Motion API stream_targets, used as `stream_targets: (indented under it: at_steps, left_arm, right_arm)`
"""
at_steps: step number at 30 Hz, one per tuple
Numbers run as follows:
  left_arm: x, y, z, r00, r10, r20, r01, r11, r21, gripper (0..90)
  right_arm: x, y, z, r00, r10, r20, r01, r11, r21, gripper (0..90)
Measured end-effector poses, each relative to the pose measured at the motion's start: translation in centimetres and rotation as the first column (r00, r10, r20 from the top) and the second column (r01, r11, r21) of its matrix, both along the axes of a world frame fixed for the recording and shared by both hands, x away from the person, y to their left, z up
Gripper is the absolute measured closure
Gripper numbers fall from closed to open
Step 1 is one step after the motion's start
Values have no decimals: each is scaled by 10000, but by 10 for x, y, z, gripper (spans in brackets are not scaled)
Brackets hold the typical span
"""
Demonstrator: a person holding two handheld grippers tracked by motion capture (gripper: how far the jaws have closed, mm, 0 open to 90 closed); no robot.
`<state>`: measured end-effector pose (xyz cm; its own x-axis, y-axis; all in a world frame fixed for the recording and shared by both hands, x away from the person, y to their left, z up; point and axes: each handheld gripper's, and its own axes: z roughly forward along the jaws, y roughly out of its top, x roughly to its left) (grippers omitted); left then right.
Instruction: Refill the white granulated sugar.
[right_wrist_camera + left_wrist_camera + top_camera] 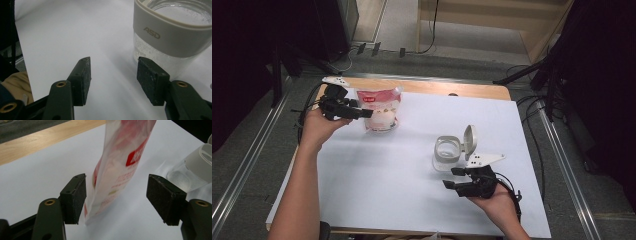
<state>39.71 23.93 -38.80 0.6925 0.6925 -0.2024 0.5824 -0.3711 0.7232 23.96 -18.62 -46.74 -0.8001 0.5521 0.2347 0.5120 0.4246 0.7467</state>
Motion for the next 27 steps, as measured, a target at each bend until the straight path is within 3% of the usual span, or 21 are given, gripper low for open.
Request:
stream_targets:
  at_steps: [4,6,8,9,10,11,16,23,27]
  left_arm:
    - [6,-8,-1,9998,191,-79,-191,9998,57,404]
    - [7,-10,-3,9993,297,-222,-297,9996,15,503]
    - [7,-10,-3,9993,289,-248,-288,9996,35,522]
    - [6,-10,-3,9991,329,-268,-330,9995,-23,605]
    - [6,-9,-3,9989,283,-373,-287,9995,-90,605]
    - [6,-8,-3,9984,322,-461,-332,9992,-230,662]
    - [5,-8,-4,9984,206,-531,-219,9995,-229,731]
    - [4,-13,-3,9956,441,-829,-460,9987,-207,877]
    - [-1,-20,5,9985,156,-524,-150,9998,110,898]
  right_arm:
    - [-1,0,-1,10000,-71,-68,71,10000,-56,454]
    - [-1,0,-2,9999,-88,-58,87,9999,-72,454]
    - [-1,0,-2,9999,-89,-74,89,9999,-77,454]
    - [0,0,-2,10000,-39,-23,39,10000,-31,454]
    - [0,0,-2,10000,-39,-23,39,10000,-31,454]
    - [1,1,-2,10000,-22,-26,22,10000,-55,454]
    - [1,3,-3,10000,33,-69,-33,10000,-54,457]
    - [2,4,-3,10000,85,5,-84,10000,-53,464]
    - [2,3,-2,10000,62,4,-62,10000,-34,468]
